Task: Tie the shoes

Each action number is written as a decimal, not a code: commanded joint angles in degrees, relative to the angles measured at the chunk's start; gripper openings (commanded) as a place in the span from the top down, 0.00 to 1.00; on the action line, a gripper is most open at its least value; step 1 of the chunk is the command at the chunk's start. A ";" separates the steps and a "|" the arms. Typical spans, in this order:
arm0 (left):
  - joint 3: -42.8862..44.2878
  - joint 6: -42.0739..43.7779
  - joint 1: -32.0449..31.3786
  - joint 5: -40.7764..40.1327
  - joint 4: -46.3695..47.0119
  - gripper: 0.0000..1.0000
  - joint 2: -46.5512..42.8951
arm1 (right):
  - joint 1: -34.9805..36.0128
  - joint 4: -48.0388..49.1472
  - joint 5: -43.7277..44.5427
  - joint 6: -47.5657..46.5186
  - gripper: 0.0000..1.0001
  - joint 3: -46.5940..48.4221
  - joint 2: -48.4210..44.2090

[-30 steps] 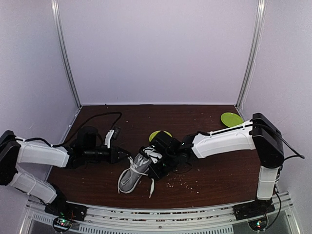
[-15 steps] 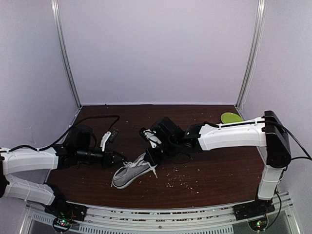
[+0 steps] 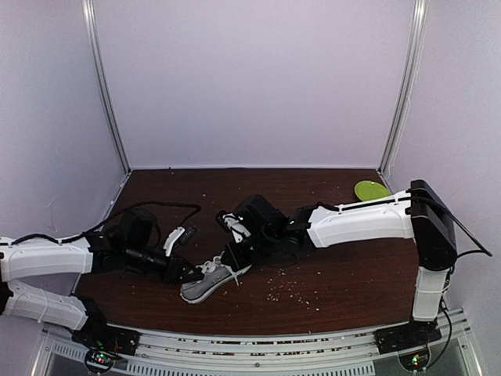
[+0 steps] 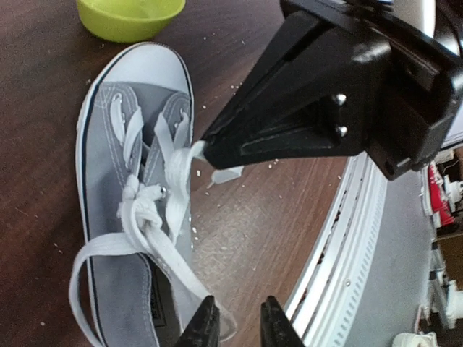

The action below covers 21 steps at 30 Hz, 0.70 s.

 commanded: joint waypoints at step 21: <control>10.92 -5.12 7.12 -2.69 -1.34 0.64 11.97 | 0.37 3.60 -0.96 2.38 1.00 -1.83 0.00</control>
